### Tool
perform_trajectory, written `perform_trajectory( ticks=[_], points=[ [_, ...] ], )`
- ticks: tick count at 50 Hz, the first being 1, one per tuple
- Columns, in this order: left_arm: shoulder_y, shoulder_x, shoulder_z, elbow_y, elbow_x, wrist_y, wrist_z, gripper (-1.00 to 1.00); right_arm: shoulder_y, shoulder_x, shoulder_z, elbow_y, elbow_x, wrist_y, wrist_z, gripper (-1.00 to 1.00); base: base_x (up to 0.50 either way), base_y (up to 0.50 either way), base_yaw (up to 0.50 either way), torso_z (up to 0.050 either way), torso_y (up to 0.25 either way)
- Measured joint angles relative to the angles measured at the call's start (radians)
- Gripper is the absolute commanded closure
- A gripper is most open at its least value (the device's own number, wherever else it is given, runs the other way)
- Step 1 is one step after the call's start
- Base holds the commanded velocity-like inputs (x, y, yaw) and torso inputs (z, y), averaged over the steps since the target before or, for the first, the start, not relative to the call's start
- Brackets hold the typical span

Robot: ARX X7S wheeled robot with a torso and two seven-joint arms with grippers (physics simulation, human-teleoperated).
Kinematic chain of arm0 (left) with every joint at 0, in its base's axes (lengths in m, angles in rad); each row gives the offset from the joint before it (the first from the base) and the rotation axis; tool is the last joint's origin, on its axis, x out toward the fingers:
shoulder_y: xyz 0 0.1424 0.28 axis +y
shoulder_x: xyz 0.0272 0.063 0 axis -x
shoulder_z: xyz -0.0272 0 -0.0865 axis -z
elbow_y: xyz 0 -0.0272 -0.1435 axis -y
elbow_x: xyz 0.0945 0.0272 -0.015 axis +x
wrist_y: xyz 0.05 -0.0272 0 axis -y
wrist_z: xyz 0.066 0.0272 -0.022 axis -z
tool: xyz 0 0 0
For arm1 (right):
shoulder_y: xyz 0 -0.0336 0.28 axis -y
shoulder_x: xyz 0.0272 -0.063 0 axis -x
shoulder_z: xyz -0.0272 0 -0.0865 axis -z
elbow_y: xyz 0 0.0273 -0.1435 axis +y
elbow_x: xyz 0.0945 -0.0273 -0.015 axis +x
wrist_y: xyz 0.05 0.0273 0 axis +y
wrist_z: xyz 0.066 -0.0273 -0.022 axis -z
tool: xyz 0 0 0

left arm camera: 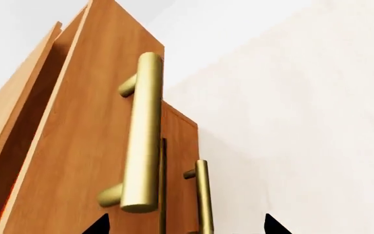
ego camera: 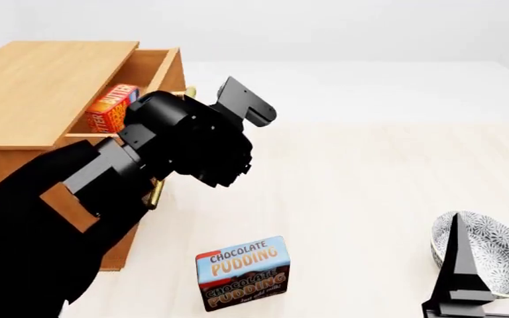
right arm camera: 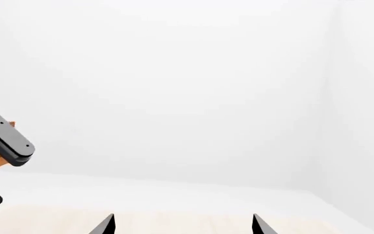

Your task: Put the butter at the back in the top drawer of the cabinet and close it.

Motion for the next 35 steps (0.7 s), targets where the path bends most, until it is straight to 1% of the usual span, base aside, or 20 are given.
perform_trajectory(
  ticks=[5,10,15,26,35],
  points=[
    [0.015,-0.025,0.003,0.013,0.01,0.004,-0.006,-1.0,0.001,0.0,0.001,-0.007,-0.001,0.006,0.001,-1.0,0.0,0.0,0.0,0.0,-0.005],
    [0.054,-0.05,0.0,0.024,-0.056,0.03,0.011,-1.0,0.004,0.001,0.0,-0.015,-0.002,0.012,0.003,-1.0,0.0,0.0,0.0,0.0,-0.002],
    [0.082,-0.067,0.005,0.022,-0.087,0.052,0.03,-1.0,0.005,0.002,0.0,-0.022,-0.005,0.019,0.004,-1.0,0.0,0.0,0.0,0.0,0.0],
    [0.114,-0.104,0.025,-0.015,-0.094,0.083,0.069,-1.0,0.007,0.002,0.002,-0.036,-0.007,0.032,0.007,-1.0,0.0,0.0,0.0,0.0,-0.001],
    [0.137,-0.174,0.013,0.054,-0.119,0.101,0.016,-1.0,0.01,0.003,0.005,-0.046,-0.006,0.041,0.008,-1.0,0.0,0.0,0.0,0.0,0.0]
  ],
)
